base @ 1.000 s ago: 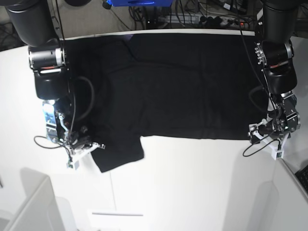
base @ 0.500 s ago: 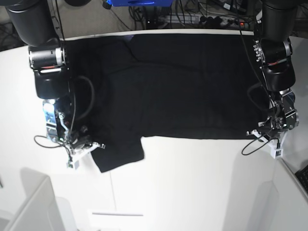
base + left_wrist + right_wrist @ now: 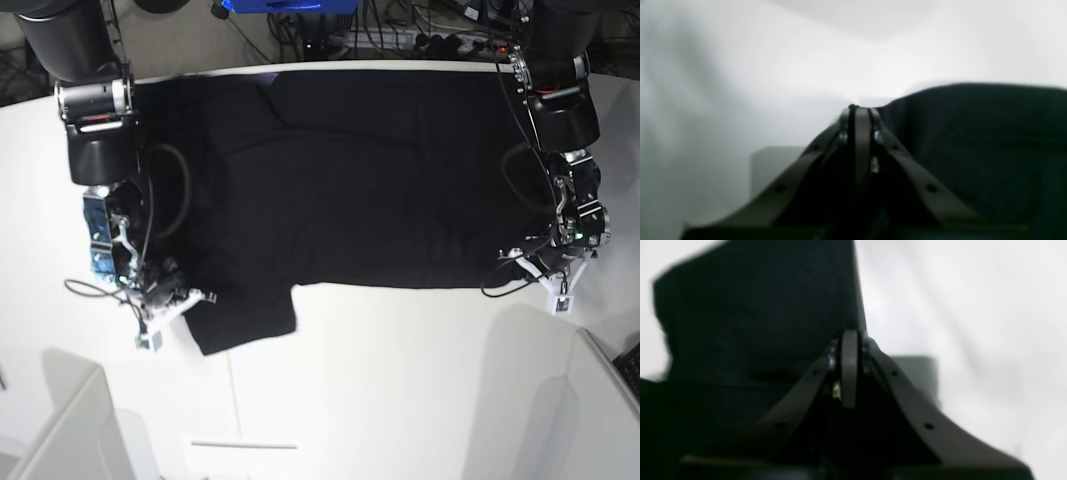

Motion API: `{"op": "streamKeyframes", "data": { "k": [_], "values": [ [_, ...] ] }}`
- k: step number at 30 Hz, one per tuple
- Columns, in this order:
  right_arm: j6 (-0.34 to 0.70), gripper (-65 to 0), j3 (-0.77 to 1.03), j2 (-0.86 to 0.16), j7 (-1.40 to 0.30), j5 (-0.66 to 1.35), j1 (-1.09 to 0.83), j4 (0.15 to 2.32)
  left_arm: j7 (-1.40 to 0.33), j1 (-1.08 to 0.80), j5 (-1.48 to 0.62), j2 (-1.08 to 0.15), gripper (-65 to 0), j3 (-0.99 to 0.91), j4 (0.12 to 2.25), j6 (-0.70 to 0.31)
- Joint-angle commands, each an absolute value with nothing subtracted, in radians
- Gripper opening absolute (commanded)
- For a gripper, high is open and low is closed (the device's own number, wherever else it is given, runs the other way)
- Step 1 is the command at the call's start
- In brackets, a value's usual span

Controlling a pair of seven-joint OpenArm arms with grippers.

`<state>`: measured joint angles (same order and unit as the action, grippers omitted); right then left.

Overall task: Fold the T-shirt properly
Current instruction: 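Lift the hem and fold it over toward the collar with both grippers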

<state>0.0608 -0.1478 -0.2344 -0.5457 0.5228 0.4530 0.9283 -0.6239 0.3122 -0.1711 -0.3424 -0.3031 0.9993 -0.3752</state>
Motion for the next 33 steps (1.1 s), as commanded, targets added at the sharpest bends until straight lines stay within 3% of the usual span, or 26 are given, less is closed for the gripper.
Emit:
{"op": "streamKeyframes", "data": {
  "k": [1,27,33],
  "values": [
    [0.065,-65.0,-0.142,-0.251,-0.524,0.533,0.487,0.958,-0.601,0.335,-0.179,-0.36,-65.0,-0.306,1.036,-0.38],
    [0.059,-65.0,-0.14,-0.308,-0.595,0.535,0.335,1.279,-0.604,0.081,-0.18,-0.328,-65.0,-0.392,1.465,-0.38],
    [0.058,-65.0,-0.113,-0.306,-0.618,0.535,0.303,1.346,-0.604,0.002,-0.343,-0.332,-65.0,-0.392,1.549,-0.375]
  ]
}}
